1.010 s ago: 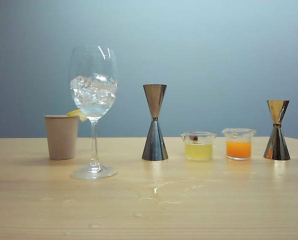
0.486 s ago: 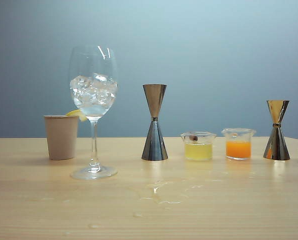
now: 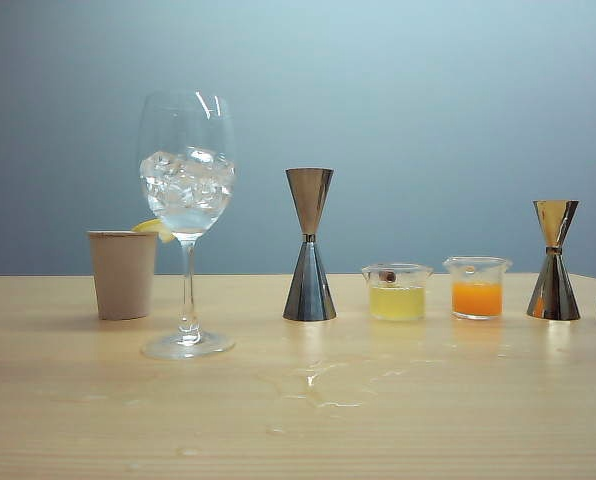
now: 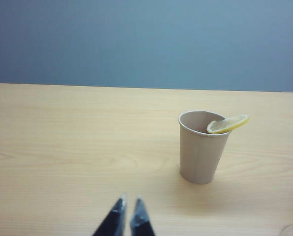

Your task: Pick up the ice scoop on the desk filled with ice cubes, pour the ice into the goblet, and finally put the scoop back on the table.

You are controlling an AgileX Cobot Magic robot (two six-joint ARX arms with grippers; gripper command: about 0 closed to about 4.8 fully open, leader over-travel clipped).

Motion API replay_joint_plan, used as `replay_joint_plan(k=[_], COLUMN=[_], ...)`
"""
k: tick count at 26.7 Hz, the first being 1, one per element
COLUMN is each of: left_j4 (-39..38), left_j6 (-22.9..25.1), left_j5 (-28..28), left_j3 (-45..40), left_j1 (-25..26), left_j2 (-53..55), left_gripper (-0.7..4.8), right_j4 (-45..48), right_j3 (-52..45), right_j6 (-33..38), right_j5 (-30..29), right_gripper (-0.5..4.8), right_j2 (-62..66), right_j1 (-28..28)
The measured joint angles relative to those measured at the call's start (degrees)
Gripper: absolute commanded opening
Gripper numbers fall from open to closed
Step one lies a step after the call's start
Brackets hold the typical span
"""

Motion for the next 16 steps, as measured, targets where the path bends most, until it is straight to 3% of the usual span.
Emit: replay_joint_plan(k=[16], left_j4=[0.1], left_j6=[0.0], left_j5=[0.4], left_j3=[0.0], left_j1=[0.0], left_j2=[0.0], left_gripper=[0.22], right_j4=[0.0], right_j3=[0.0], right_j6=[0.0], right_j5=[0.0], right_gripper=[-0.05], right_j2=[-0.1], right_j1=[0.0])
